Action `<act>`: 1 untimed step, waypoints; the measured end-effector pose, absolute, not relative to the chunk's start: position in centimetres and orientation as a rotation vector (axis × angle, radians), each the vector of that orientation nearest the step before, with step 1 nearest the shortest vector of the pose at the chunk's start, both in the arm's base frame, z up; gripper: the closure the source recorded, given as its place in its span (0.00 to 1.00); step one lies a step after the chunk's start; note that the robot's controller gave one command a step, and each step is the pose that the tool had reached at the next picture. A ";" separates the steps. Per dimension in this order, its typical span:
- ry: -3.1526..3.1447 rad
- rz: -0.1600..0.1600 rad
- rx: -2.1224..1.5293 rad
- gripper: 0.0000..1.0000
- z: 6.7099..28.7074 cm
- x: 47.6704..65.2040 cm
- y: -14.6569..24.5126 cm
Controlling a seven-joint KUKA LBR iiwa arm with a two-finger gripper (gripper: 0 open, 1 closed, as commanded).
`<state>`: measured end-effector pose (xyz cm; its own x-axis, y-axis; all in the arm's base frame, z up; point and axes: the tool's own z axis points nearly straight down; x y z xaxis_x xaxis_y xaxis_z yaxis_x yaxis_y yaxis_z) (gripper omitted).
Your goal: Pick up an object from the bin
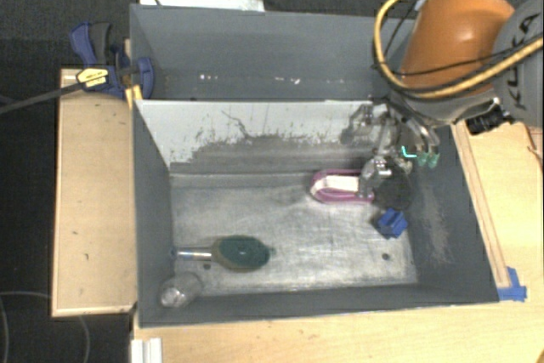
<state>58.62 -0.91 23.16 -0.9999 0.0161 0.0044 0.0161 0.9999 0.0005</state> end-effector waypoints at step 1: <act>-3.137 0.002 0.403 0.00 9.6 58.8 -1.7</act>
Offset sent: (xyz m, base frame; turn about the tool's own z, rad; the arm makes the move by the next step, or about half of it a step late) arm -0.0042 -0.0098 -0.1585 -0.2793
